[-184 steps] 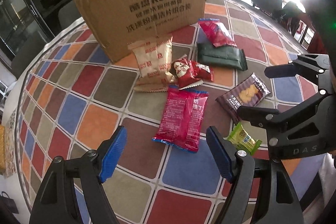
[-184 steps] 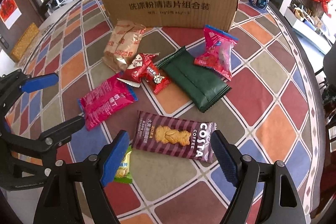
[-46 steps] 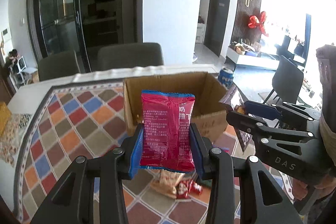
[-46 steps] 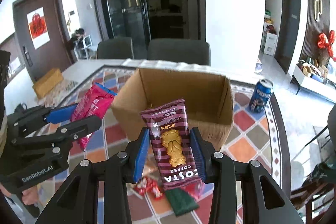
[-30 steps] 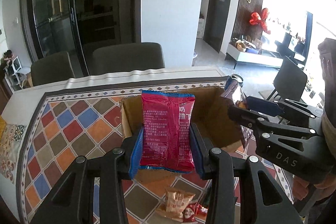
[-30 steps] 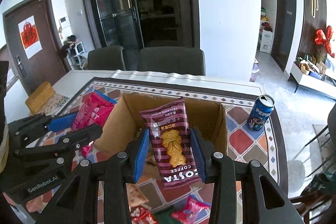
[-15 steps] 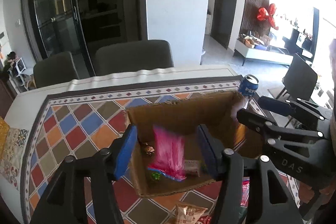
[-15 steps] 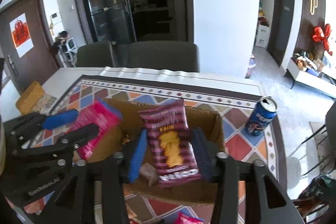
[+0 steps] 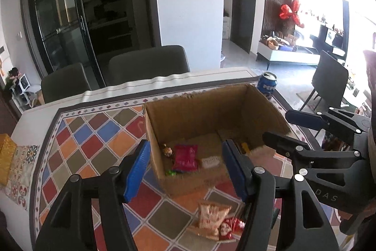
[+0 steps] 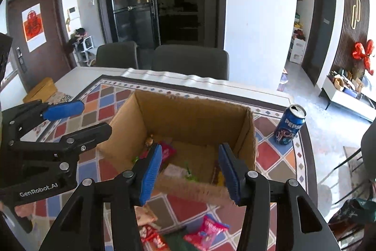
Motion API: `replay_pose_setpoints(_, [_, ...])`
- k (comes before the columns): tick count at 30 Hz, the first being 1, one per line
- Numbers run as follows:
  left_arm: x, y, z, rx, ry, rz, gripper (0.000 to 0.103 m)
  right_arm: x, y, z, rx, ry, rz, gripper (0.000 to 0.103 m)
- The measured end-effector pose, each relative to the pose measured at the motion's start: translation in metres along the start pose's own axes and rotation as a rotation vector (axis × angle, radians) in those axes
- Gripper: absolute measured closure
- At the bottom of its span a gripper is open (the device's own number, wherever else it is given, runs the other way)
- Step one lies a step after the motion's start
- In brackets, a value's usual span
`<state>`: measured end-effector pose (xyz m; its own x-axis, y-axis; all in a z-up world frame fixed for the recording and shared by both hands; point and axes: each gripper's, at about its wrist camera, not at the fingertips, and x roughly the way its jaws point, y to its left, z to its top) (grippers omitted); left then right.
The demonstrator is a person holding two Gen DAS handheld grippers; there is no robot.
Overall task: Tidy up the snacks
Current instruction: 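Open both tools over the box, dropping the red packet and COSTA pack, then move both tools back to the snacks beside the box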
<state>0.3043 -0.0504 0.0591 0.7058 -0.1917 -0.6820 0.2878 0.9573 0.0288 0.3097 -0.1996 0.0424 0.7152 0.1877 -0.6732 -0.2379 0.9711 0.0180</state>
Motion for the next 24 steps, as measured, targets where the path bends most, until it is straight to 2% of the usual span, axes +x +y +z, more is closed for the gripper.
replay_pose_setpoints(12, [-0.025,-0.007,-0.039,0.036,0.005,0.005,0.039,-0.024,0.02,-0.043,-0.031,0.016,0.017,0.052])
replay_pose_setpoints(24, [-0.018,-0.016,-0.079,0.078,0.062,-0.015,0.039,-0.022,0.031,-0.084,-0.046,0.083,0.043,0.052])
